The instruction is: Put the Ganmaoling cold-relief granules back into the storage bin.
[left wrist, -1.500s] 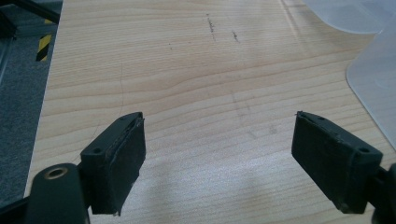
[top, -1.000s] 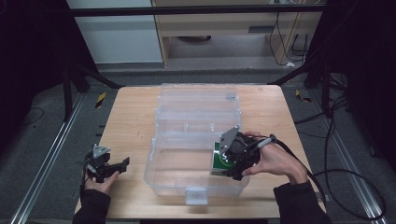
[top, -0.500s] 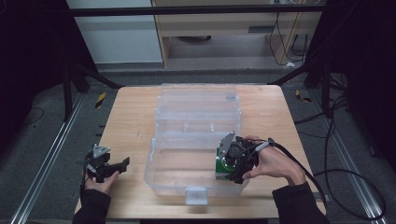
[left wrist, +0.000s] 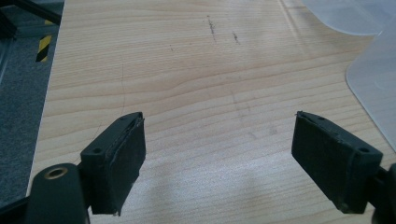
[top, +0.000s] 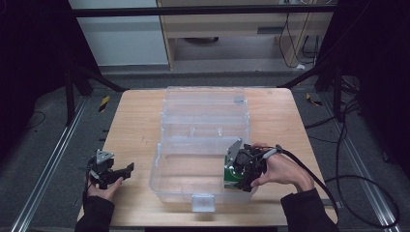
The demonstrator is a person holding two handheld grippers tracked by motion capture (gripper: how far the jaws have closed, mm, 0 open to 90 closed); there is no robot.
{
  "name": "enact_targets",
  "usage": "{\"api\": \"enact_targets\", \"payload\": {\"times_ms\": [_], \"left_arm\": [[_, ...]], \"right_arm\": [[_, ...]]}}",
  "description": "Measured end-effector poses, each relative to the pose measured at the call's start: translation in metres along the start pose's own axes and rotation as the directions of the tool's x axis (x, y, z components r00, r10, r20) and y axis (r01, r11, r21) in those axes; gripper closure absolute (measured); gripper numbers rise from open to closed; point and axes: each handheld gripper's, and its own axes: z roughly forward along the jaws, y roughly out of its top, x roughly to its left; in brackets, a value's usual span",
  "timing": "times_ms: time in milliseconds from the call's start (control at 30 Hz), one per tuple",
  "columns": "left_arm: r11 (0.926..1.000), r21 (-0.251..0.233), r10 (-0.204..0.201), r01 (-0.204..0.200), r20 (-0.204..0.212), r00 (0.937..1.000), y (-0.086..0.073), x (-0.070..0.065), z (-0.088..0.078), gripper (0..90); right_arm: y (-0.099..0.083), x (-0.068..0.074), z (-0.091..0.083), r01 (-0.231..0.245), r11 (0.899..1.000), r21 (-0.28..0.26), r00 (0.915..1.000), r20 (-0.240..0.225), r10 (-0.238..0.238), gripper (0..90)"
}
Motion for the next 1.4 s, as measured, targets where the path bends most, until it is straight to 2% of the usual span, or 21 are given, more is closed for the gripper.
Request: {"api": "enact_targets", "payload": {"times_ms": [200,233,400,733,1000,1133,1267,1300,1400], "left_arm": [[1.0,0.002,0.002,-0.002,0.0,1.0,0.0,0.0,0.0,17.1],[1.0,0.002,0.003,-0.003,0.0,1.0,0.0,0.0,0.001,17.1],[1.0,0.001,0.003,-0.003,-0.001,1.0,0.0,0.0,0.0,17.1],[1.0,0.002,0.003,-0.003,0.0,1.0,0.0,0.0,0.0,17.1],[1.0,0.003,0.004,-0.004,0.0,1.0,0.0,-0.001,0.0,17.1],[1.0,0.003,0.004,-0.004,0.0,1.0,0.0,-0.001,0.0,17.1],[1.0,0.002,0.004,-0.004,0.001,1.0,0.0,-0.001,0.0,17.3],[1.0,0.002,0.003,-0.003,0.001,1.0,0.0,-0.001,0.0,17.4],[1.0,0.003,0.004,-0.004,0.001,1.0,0.0,-0.001,0.0,17.7]], "right_arm": [[-0.006,0.0,0.008,-0.025,1.0,-0.018,0.9996,-0.014,0.025,15.2],[-0.007,0.0,0.01,-0.018,1.0,-0.017,0.9998,-0.01,0.017,15.0],[-0.005,0.001,0.016,-0.016,1.0,0.014,0.9998,-0.007,0.016,14.3],[-0.005,0.001,0.019,-0.015,0.999,0.043,0.9998,0.014,0.015,13.3],[-0.011,0.001,0.001,-0.043,0.999,-0.021,0.9981,0.045,0.043,12.6],[-0.015,0.003,-0.011,-0.065,0.995,-0.075,0.9955,0.064,0.07,12.1],[-0.022,0.004,-0.027,-0.108,0.986,-0.125,0.9859,0.115,0.122,10.1],[-0.024,0.004,-0.031,-0.126,0.981,-0.148,0.9818,0.123,0.145,10.1],[-0.037,0.004,-0.041,-0.19,0.956,-0.224,0.9601,0.162,0.228,9.1]]}}
